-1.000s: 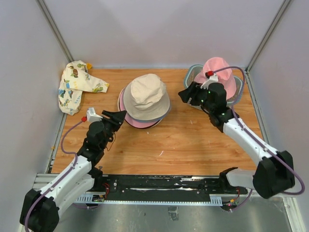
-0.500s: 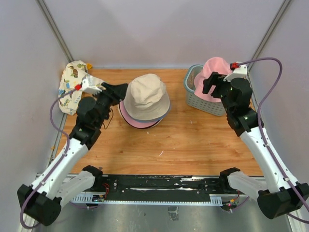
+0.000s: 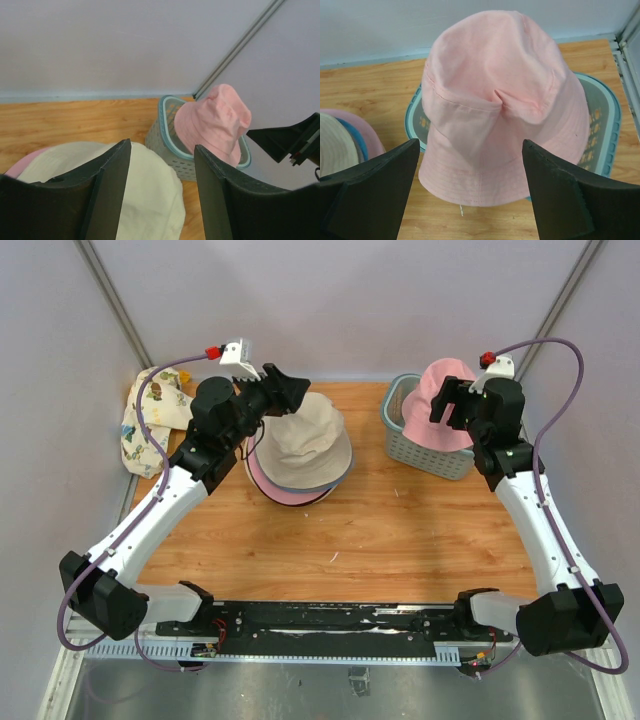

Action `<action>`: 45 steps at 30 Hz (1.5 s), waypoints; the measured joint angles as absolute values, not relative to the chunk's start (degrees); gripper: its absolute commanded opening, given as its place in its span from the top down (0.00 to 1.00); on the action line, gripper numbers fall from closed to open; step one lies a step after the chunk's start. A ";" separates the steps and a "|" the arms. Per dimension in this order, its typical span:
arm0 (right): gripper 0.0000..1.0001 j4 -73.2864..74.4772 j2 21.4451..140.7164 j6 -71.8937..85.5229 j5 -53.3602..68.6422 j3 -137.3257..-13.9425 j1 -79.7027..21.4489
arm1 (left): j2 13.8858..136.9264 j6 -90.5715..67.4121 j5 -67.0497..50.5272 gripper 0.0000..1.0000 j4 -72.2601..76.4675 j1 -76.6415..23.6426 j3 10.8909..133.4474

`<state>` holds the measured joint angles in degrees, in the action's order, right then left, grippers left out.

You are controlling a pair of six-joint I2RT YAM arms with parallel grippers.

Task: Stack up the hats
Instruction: Pick up the hat from the bin.

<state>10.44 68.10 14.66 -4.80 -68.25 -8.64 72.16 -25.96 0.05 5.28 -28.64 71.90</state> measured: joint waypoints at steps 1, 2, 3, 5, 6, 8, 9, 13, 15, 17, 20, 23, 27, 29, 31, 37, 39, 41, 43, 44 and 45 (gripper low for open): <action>0.16 10.26 68.73 14.46 -3.95 -68.75 -8.64 | 72.47 -25.69 0.12 0.41 4.80 -28.64 71.90; 0.16 10.11 69.34 14.28 -3.11 -69.28 -8.64 | 72.64 -25.47 0.30 0.41 4.29 -28.64 71.75; 0.16 10.15 69.87 14.09 -2.74 -69.80 -8.64 | 72.66 -25.30 0.36 0.41 4.05 -28.64 71.55; 0.16 9.96 71.59 13.54 -2.07 -71.61 -8.64 | 72.58 -25.02 0.60 0.41 3.99 -28.64 71.24; 0.16 9.74 72.58 13.32 -1.76 -72.55 -8.64 | 72.58 -24.84 0.84 0.40 4.05 -28.64 71.16; 0.16 9.19 74.76 12.99 -1.13 -74.32 -8.64 | 72.12 -24.67 1.58 0.38 4.29 -28.64 70.26; 0.17 9.02 75.90 12.88 -0.82 -75.16 -8.64 | 71.79 -24.64 1.89 0.38 4.29 -28.64 69.67; 0.22 8.86 80.53 12.21 0.45 -78.11 -8.64 | 70.00 -24.75 4.01 0.36 4.56 -28.53 66.48; 0.29 8.86 82.85 11.86 1.13 -79.57 -8.64 | 68.51 -25.39 5.06 0.35 4.71 -28.12 64.07; 0.48 8.88 84.82 11.44 1.72 -80.68 -8.64 | 66.37 -26.50 6.50 0.34 5.30 -27.27 60.82; 0.89 8.99 86.91 10.59 2.26 -81.87 -8.64 | 62.81 -28.77 8.78 0.32 6.17 -25.56 56.14; 0.98 9.43 87.77 10.13 2.50 -82.76 -8.64 | 58.43 -31.38 11.49 0.29 7.25 -23.59 51.31; 0.99 10.02 87.77 9.78 2.55 -84.53 -8.64 | 54.11 -34.39 14.61 0.26 8.60 -22.06 47.03; 0.99 10.37 87.70 9.61 2.55 -85.73 -8.64 | 52.99 -35.97 15.38 0.26 9.39 -21.34 45.52; 0.99 10.61 87.48 9.39 2.55 -86.87 -8.64 | 52.75 -37.21 15.49 0.26 10.04 -20.56 44.23; 0.99 11.68 85.03 8.64 2.55 -89.78 -10.04 | 52.88 -41.30 13.82 0.26 11.16 -17.32 38.41; 0.99 11.81 83.88 8.58 2.55 -90.72 -11.25 | 53.08 -42.41 12.71 0.27 11.70 -16.47 36.73; 0.99 11.88 82.85 8.56 2.55 -91.94 -13.02 | 53.36 -43.20 11.53 0.27 12.38 -15.88 35.44; 1.00 11.88 82.19 8.54 2.50 -93.14 -14.87 | 53.87 -44.03 10.17 0.27 13.32 -15.55 34.41; 0.99 11.86 82.00 8.56 2.52 -93.84 -15.99 | 54.06 -44.23 9.63 0.27 13.82 -15.49 34.09; 0.99 11.86 81.95 8.58 2.52 -94.70 -17.32 | 54.37 -44.51 8.97 0.28 14.35 -15.44 33.78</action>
<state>11.86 81.95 8.58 2.52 -94.70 -17.32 54.37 -44.51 8.97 14.35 -15.44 33.78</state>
